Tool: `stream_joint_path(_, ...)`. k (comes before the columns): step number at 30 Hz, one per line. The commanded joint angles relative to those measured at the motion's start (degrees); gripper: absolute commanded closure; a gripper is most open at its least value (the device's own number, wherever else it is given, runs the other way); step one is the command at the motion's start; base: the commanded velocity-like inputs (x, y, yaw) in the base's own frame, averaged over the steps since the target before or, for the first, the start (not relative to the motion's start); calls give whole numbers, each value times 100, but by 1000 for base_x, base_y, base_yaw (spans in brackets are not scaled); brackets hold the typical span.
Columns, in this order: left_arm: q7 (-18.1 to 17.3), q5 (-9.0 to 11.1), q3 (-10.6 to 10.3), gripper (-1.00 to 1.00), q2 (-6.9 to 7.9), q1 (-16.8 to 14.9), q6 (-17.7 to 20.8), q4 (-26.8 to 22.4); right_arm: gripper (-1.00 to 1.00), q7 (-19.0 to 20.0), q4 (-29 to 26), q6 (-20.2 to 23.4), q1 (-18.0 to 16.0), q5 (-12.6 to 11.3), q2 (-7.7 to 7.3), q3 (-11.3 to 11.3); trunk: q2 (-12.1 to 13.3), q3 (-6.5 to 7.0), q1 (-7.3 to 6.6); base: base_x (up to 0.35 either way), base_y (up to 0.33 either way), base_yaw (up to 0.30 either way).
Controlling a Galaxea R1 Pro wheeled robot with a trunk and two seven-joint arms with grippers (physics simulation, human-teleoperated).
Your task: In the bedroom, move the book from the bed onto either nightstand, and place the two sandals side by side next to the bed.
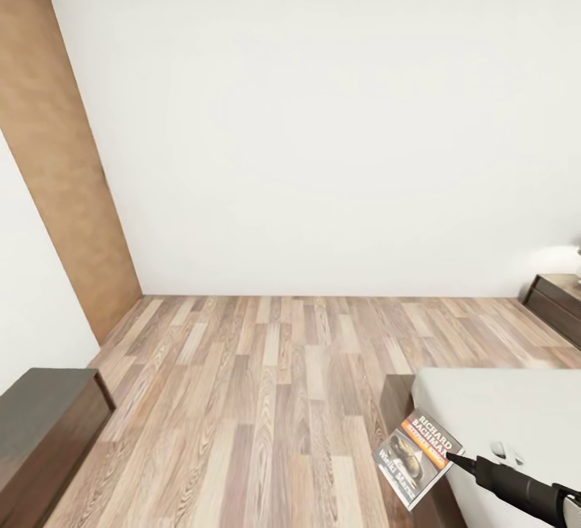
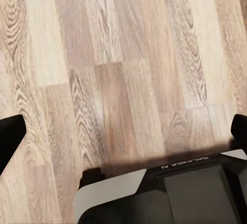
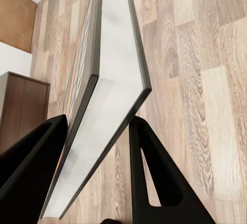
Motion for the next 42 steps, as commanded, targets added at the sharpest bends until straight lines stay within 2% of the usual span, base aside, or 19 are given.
stream_joint_path(1, 9, -35, -22, -100, 1, -6, -29, 6, 100, 30, 14, 60, -11, -63, 3, 3, -13, -13, 6, 272, 0, -11)
stream_joint_path(42, 9, -22, -19, -100, 9, -6, -29, 6, 100, 31, 14, 60, -10, -63, 6, 1, -13, -13, 6, 287, 0, 0)
